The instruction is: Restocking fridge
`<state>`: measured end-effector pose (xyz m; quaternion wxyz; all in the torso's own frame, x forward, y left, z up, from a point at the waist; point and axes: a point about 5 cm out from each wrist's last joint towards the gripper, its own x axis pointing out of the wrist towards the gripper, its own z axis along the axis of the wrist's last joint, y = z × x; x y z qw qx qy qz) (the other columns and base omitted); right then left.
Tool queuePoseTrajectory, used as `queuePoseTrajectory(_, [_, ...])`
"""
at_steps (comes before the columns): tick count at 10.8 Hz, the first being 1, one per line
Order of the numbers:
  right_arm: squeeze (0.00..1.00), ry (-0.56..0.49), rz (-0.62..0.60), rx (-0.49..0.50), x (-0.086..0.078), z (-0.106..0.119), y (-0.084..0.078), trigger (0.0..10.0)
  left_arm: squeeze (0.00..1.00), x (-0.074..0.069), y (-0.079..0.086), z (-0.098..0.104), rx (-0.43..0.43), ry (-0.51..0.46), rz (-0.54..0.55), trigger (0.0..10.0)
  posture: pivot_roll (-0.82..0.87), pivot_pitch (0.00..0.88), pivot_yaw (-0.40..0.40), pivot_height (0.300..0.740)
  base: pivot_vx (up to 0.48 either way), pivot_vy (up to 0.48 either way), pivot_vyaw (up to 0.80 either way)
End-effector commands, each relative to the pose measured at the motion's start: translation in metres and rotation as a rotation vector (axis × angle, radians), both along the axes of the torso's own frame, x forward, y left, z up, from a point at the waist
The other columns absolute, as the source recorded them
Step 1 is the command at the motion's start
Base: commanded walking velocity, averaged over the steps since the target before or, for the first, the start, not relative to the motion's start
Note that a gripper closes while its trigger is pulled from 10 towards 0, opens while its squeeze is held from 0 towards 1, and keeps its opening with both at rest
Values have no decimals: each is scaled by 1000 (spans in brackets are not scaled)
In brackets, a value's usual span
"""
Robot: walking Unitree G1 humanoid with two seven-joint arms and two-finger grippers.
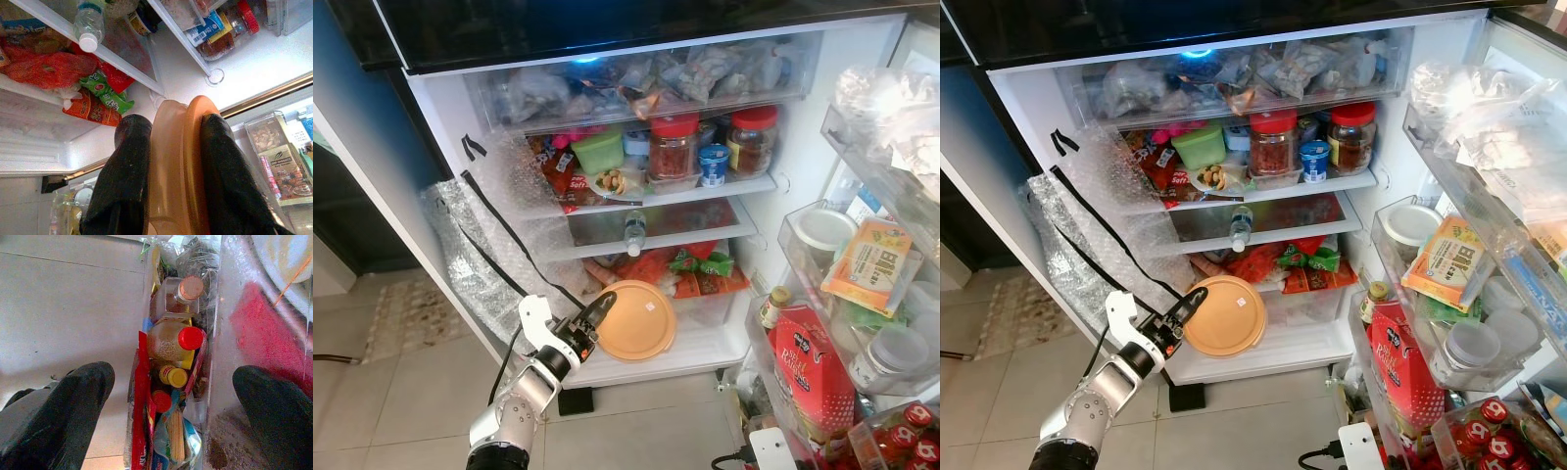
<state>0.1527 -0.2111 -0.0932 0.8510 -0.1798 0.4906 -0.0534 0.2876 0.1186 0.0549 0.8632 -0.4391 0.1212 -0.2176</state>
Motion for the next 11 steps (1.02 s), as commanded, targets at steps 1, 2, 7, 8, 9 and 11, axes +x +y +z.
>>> queuePoseTrajectory(1, [0,7,-10,11,-2,-1,0,10000,0,2,1,5,1,-17,5,10000,-95,0,79,740,0,0,0])
queuePoseTrajectory(2, [0,8,-7,14,-2,-1,0,10000,0,2,0,5,2,-16,3,10000,-95,0,79,740,0,0,0])
queuePoseTrajectory(7, [0,12,0,17,-1,0,-1,10000,0,1,-1,5,4,-18,-4,10000,-94,0,74,740,240,0,0])
queuePoseTrajectory(8, [0,12,0,19,-1,0,-1,10000,0,1,-1,5,2,-20,-4,10000,-92,0,73,740,341,0,0])
queuePoseTrajectory(9, [0,12,1,20,-1,0,-1,10000,0,1,-1,5,2,-20,-4,10000,-93,0,73,740,349,0,0])
queuePoseTrajectory(11, [0,13,3,21,-1,0,-1,10000,0,0,-1,4,4,-14,-12,10000,-91,0,75,740,360,0,0])
